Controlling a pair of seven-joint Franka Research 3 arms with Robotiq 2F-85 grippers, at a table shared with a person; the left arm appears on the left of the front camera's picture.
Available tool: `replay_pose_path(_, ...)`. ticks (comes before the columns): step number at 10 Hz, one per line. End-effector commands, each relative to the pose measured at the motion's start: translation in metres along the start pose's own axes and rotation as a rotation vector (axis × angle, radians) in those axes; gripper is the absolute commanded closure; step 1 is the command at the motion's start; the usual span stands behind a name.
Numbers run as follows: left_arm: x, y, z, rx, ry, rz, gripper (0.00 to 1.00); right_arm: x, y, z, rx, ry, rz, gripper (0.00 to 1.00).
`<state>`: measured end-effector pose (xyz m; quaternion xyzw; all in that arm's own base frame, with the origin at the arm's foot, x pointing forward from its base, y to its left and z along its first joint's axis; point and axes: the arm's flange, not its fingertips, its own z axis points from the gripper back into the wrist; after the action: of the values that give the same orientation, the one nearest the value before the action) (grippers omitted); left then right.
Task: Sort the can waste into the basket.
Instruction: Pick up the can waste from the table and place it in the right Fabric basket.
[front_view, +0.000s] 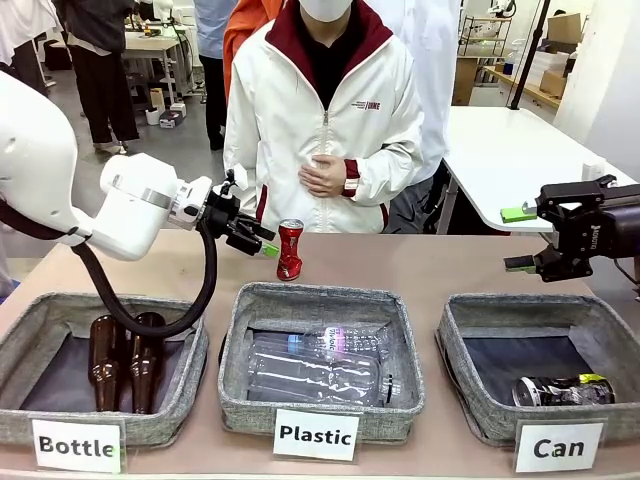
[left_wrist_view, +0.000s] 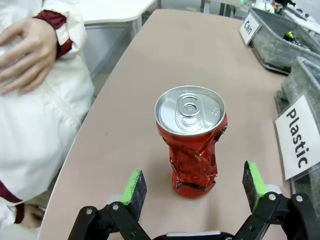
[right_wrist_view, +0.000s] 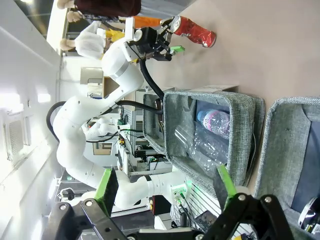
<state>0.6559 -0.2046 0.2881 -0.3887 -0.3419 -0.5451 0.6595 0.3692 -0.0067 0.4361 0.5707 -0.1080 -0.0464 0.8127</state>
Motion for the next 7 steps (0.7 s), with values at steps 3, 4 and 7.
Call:
replay_pose_path(3,0.008,0.006,-0.019,-0.007,-0.054,0.030,0.00,0.000,0.000,0.001,-0.002,0.008,0.014,0.00)
replay_pose_path(4,0.009,0.007,-0.023,-0.010,-0.059,0.029,0.00,0.000,0.000,0.001,-0.002,0.008,0.014,0.00)
replay_pose_path(7,0.010,0.009,-0.035,-0.016,-0.060,0.015,0.00,0.000,0.000,0.001,-0.002,0.008,0.014,0.00)
